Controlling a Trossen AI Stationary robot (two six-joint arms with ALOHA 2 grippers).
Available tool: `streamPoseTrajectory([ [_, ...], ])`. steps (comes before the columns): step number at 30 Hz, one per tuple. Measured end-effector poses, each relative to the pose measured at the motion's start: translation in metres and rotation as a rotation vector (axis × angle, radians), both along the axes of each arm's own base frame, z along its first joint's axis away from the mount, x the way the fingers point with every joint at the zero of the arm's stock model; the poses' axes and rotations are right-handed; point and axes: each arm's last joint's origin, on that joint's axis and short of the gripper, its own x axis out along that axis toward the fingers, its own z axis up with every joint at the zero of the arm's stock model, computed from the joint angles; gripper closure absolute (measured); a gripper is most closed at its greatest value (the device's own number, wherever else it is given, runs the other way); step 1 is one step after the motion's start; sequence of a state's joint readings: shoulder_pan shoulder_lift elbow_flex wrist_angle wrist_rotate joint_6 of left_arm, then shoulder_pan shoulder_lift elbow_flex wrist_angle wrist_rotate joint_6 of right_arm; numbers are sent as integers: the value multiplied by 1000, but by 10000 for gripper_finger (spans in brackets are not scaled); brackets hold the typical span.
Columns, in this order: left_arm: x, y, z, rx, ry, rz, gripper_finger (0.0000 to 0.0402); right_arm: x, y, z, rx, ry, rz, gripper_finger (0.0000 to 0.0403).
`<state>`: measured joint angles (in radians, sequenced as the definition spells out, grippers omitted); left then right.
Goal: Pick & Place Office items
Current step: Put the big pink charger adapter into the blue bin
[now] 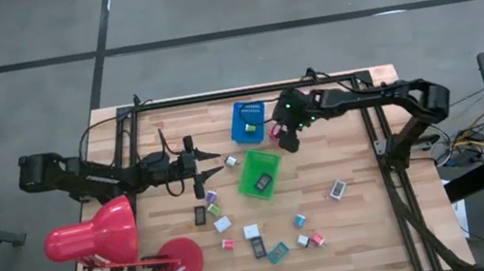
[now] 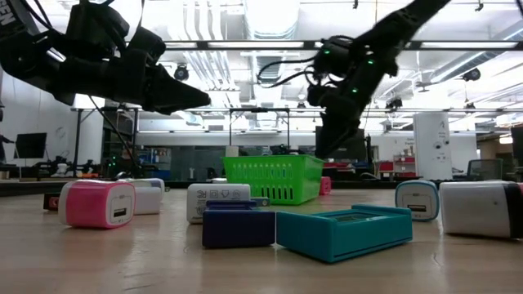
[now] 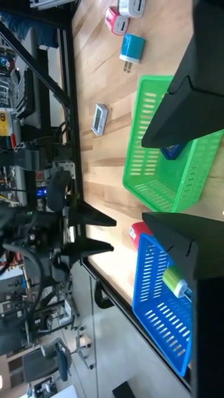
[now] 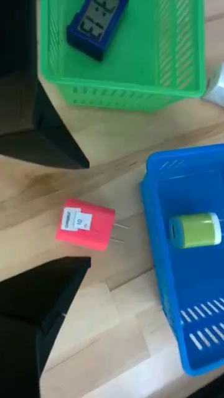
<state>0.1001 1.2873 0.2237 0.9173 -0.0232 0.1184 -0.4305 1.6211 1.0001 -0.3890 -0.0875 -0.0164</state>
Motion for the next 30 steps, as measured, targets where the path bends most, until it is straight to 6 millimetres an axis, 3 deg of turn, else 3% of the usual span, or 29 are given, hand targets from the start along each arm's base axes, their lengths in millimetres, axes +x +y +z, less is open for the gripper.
streamPoseTrajectory([
  [4,0,0,-1,-1,6,0,220,13,-8,1,30,103,20,141],
  [12,0,0,-1,3,14,0,220,30,-24,-4,50,184,33,142],
  [19,0,0,-1,3,14,0,220,29,-37,-13,69,221,14,142],
  [30,0,0,-1,17,15,-3,220,29,-37,-19,91,214,12,142],
])
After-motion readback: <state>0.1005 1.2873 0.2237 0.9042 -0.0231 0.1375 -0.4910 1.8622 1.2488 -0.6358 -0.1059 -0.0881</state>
